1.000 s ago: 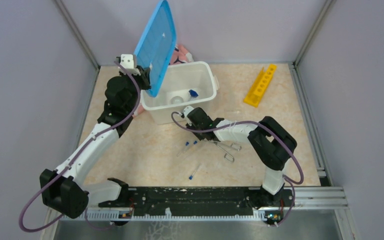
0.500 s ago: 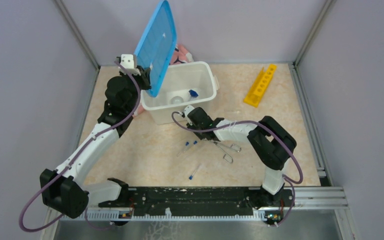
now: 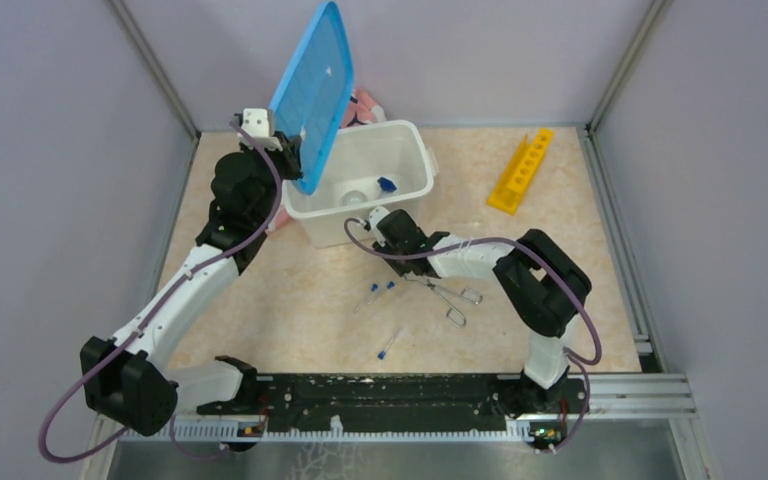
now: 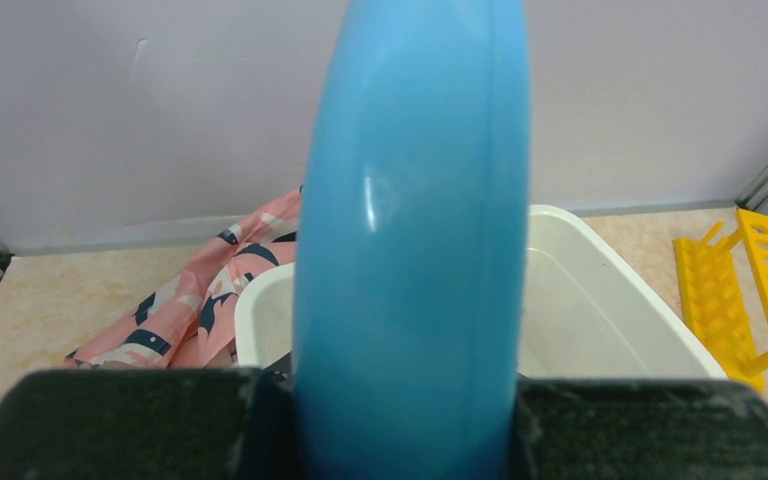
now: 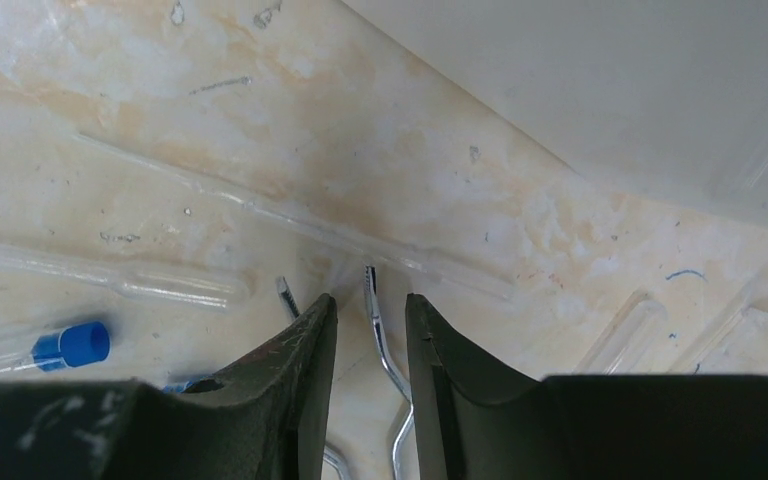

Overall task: Organize the chemistry lab equipment
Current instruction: Pick up the chemistry item at the center of the board.

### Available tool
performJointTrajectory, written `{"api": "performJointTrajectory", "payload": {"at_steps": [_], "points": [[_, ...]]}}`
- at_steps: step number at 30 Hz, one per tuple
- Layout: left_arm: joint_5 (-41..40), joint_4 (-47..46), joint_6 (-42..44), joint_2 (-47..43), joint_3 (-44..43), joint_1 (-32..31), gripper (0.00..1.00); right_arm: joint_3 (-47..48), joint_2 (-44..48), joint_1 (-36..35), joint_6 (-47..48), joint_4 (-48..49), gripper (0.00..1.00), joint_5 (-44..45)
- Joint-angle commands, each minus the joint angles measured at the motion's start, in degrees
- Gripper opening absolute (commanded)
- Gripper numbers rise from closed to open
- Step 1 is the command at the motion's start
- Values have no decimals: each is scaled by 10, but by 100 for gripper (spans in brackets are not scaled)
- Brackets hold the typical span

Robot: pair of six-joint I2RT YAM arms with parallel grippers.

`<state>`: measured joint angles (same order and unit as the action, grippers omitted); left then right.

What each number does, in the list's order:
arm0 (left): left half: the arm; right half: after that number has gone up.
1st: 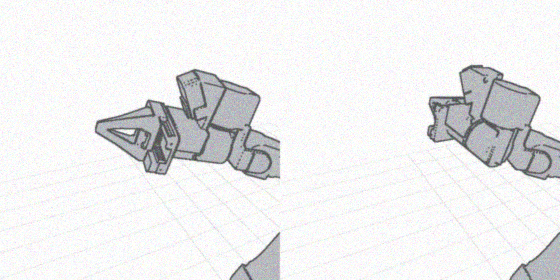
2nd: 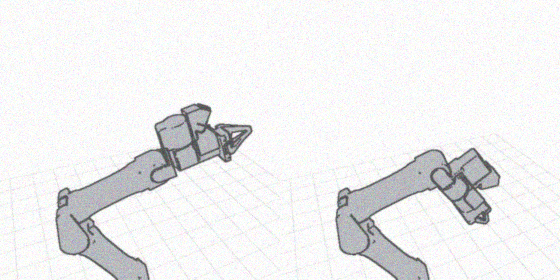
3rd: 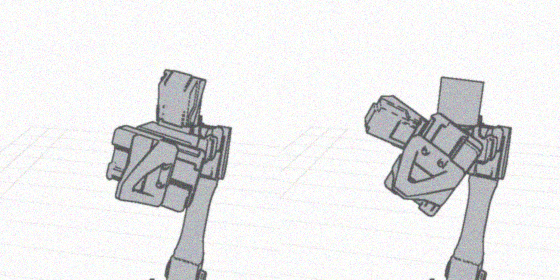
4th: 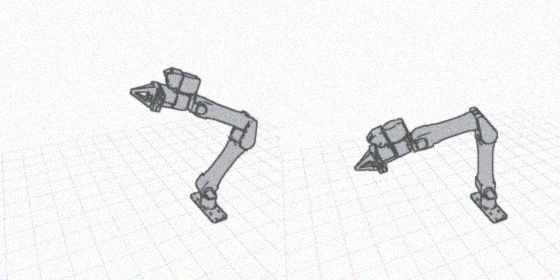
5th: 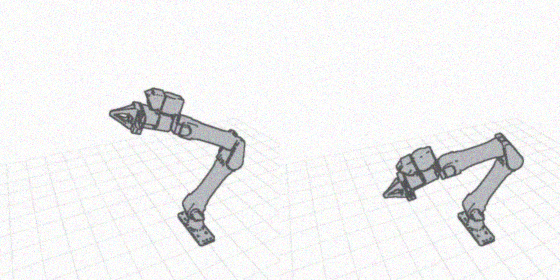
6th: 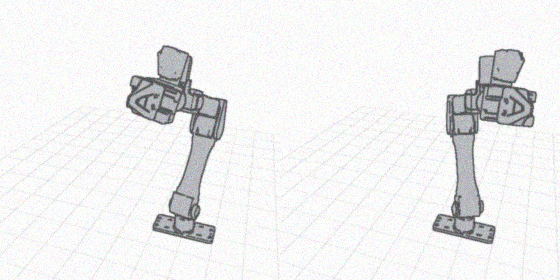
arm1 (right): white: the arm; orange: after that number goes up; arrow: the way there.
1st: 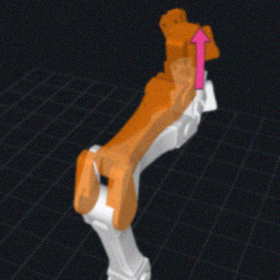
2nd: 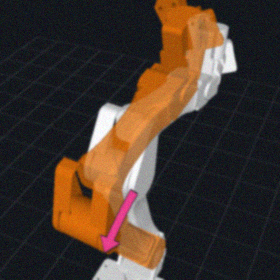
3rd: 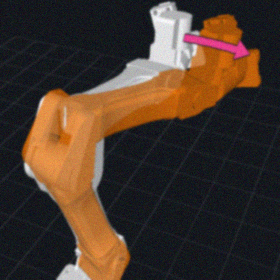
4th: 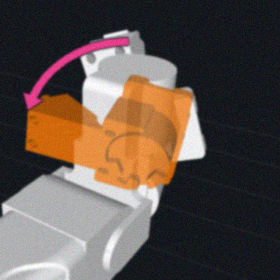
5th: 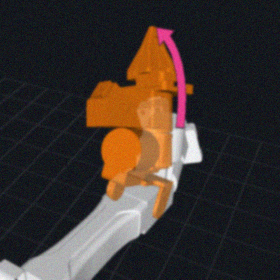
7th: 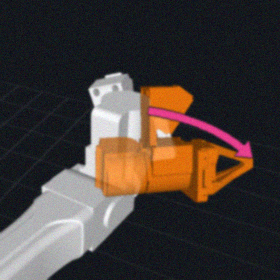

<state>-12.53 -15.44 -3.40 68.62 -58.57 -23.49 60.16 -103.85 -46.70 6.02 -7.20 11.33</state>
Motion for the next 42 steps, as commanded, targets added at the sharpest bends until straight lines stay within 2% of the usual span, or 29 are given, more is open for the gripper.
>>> {"api": "performJointTrajectory", "payload": {"at_steps": [1,11,18,42], "points": [[5,-39,-6,1,-17,-3,0,35,-15,12,0,33,32,-20],[5,-41,-5,4,-16,-3,0,23,-25,20,-9,42,23,-47],[6,-39,-7,2,-15,-3,0,1,-14,20,-19,45,1,-40],[-1,-17,-33,-21,-39,-4,0,18,161,20,-12,-20,0,24]]}}
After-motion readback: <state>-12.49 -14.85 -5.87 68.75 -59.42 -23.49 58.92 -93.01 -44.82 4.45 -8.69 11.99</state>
